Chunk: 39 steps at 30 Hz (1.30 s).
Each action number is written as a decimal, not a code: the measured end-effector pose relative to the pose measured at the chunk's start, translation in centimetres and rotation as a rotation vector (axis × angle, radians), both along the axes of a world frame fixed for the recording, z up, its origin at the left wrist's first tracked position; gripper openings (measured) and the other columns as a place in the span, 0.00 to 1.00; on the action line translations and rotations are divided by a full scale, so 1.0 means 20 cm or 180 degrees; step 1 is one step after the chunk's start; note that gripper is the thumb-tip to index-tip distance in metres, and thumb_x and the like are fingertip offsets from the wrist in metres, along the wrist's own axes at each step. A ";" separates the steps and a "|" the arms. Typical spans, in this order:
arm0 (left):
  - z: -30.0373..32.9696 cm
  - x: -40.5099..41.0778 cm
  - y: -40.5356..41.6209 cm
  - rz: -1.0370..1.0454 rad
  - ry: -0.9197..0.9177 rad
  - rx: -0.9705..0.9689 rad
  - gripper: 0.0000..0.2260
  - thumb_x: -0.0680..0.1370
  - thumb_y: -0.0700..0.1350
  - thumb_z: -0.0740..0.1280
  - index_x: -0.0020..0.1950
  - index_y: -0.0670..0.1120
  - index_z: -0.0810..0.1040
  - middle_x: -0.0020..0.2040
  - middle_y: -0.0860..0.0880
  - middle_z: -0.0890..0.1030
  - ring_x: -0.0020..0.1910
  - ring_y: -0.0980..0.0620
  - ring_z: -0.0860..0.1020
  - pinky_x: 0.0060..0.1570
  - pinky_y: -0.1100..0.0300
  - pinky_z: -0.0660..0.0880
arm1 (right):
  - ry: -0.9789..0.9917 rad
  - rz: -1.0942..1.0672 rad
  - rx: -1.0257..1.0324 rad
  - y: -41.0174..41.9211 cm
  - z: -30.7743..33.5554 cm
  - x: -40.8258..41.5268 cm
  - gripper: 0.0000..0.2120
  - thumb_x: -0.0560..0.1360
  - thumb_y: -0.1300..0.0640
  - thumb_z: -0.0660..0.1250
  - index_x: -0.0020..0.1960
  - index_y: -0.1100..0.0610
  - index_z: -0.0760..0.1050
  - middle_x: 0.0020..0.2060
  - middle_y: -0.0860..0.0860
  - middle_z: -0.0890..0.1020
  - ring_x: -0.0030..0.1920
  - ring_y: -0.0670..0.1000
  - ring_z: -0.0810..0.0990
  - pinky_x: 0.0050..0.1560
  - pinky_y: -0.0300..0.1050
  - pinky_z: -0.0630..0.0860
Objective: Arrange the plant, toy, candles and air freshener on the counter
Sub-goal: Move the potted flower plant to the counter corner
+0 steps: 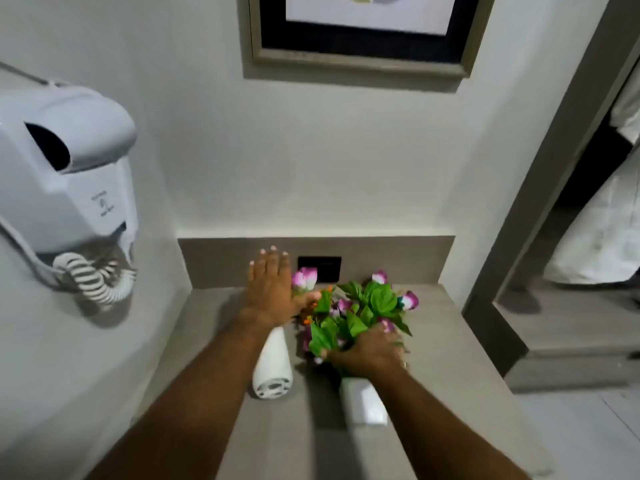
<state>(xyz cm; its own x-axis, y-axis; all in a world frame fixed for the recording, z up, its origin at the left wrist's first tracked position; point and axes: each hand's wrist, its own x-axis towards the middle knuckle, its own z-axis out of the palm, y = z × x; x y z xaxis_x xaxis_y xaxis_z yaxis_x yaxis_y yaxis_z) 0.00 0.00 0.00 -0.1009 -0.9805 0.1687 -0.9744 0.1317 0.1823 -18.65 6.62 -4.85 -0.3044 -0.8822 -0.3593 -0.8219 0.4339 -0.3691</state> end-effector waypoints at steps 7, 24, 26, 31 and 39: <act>-0.50 -0.17 0.33 -0.0460 -0.0054 0.0527 0.38 0.79 0.62 0.57 0.78 0.40 0.47 0.80 0.39 0.49 0.79 0.41 0.46 0.78 0.47 0.47 | -0.0088 -0.0289 -0.0184 0.19 -0.28 -0.10 0.53 0.61 0.37 0.76 0.71 0.70 0.59 0.62 0.60 0.77 0.62 0.59 0.77 0.55 0.48 0.75; -1.02 -0.56 0.45 -0.0538 -0.0089 0.0817 0.44 0.73 0.73 0.45 0.79 0.44 0.49 0.81 0.41 0.50 0.79 0.41 0.45 0.75 0.43 0.39 | -0.0606 -0.1465 -0.1221 -0.15 -0.40 -0.78 0.38 0.59 0.44 0.81 0.59 0.60 0.67 0.54 0.59 0.79 0.54 0.62 0.78 0.49 0.49 0.73; -1.04 -0.59 0.39 -0.0492 -0.0056 0.0803 0.44 0.72 0.73 0.46 0.79 0.44 0.51 0.81 0.42 0.51 0.80 0.41 0.46 0.76 0.42 0.41 | -0.0877 -0.1578 -0.1531 -0.19 -0.45 -0.81 0.38 0.59 0.46 0.81 0.60 0.58 0.66 0.54 0.57 0.78 0.53 0.61 0.78 0.50 0.49 0.73; -1.05 -0.68 0.25 -0.0352 -0.0146 0.0924 0.47 0.69 0.77 0.45 0.79 0.48 0.47 0.81 0.45 0.47 0.79 0.41 0.42 0.75 0.39 0.40 | -0.1420 -0.1739 -0.2059 -0.29 -0.56 -0.86 0.39 0.60 0.50 0.81 0.63 0.57 0.65 0.51 0.51 0.76 0.48 0.54 0.76 0.48 0.45 0.73; -1.09 -0.89 0.04 -0.0379 -0.0168 0.0769 0.49 0.68 0.78 0.45 0.78 0.46 0.54 0.80 0.42 0.55 0.79 0.39 0.50 0.74 0.37 0.48 | -0.1582 -0.1612 -0.2326 -0.59 -0.62 -1.02 0.43 0.58 0.53 0.83 0.66 0.58 0.65 0.55 0.54 0.79 0.52 0.54 0.78 0.54 0.47 0.76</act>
<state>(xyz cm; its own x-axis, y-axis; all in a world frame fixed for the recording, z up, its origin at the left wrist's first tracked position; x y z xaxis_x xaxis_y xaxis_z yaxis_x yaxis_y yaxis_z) -17.87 0.76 -21.82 -0.2203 -0.9724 -0.0773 -0.9637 0.2047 0.1717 -39.05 -5.21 -17.32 -0.6660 -0.7454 0.0284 -0.2857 0.2197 -0.9328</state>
